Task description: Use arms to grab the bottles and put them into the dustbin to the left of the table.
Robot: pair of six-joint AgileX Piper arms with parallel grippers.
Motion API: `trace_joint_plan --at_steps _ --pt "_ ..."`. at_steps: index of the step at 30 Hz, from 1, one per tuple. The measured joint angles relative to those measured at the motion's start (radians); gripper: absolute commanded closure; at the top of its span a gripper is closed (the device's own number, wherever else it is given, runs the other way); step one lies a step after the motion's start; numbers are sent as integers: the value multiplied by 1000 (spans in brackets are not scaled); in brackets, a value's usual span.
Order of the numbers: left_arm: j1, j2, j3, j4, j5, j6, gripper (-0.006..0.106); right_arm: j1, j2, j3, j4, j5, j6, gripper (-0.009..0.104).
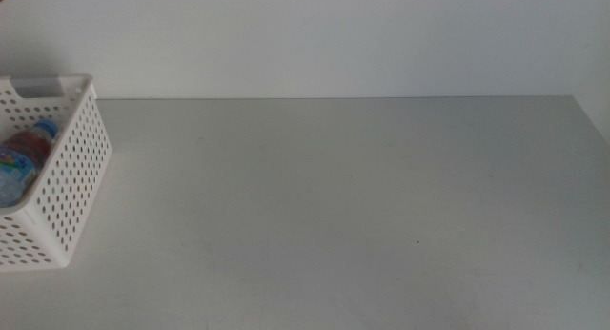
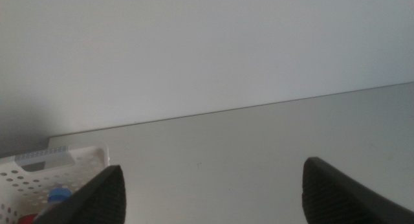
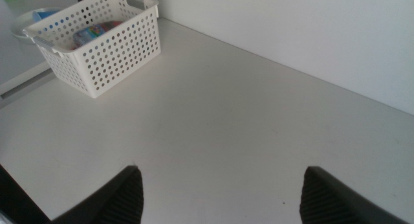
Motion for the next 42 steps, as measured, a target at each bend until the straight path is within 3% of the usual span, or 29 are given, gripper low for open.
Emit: trace_joint_plan --at_steps 10,17,20,31,42 --pt "0 -313 385 0 -169 0 7 0 -66 44 16 29 0 33" --pt "0 -561 698 -6 -191 0 7 -13 -67 248 -54 -187 0 33" --pt "0 -691 829 -10 -194 0 7 -81 -67 338 -56 -246 0 33" --pt "0 -1138 1184 -10 -207 0 7 -529 -215 486 -51 -299 0 33" --pt "0 -1212 1397 -10 -346 0 7 -629 -511 765 -28 -437 0 33"
